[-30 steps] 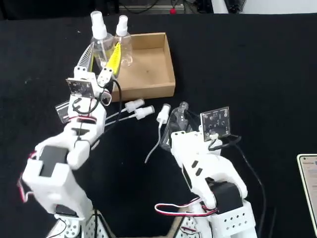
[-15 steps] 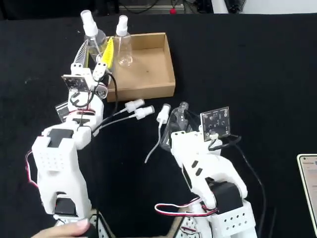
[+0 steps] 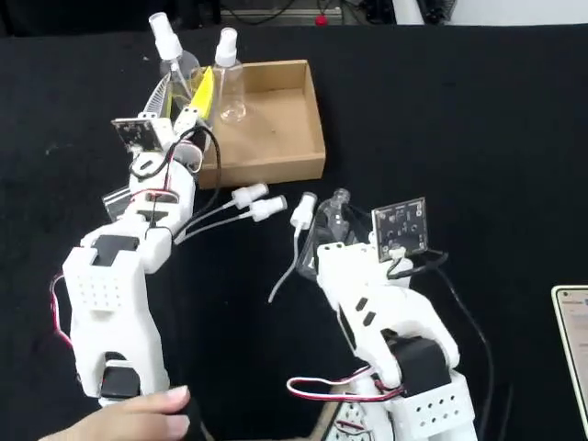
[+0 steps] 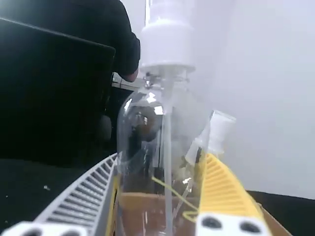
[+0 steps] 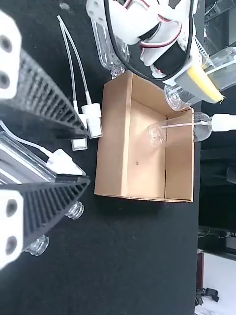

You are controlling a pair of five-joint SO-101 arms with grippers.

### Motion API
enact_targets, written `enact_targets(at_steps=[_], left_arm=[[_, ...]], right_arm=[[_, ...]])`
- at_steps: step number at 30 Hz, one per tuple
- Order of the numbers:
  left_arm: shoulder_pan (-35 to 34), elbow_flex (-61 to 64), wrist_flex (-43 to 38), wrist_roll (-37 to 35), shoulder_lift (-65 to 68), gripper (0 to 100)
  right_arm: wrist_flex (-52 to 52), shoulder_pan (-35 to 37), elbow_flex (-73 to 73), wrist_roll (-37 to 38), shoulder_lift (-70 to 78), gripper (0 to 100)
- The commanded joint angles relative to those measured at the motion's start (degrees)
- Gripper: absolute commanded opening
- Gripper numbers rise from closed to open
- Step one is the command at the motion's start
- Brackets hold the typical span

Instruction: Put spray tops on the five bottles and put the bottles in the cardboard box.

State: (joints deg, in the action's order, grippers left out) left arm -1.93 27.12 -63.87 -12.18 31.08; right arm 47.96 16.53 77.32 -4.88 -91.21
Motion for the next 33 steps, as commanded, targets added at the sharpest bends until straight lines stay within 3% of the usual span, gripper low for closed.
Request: enact_targets(at_steps=[1,20,24,33], left_arm=[[0.5,-3.6,0.2,-0.5,-1.1,17],[2.2,2.4,0.0,-0.2,-1.0,17],[3.3,2.2,-0.4,4.0,1.3,17],[3.6,0.5,-19.3,5.9,12.7,17]], right_arm=[[-1.6,-1.5,-0.3,0.2,-0.7,11.3],[-1.7,-1.5,-0.3,0.2,-0.7,11.3],[-1.7,-1.5,-0.3,0.2,-0.7,11.3],[-1.7,-1.5,-0.4,0.2,-0.7,11.3]])
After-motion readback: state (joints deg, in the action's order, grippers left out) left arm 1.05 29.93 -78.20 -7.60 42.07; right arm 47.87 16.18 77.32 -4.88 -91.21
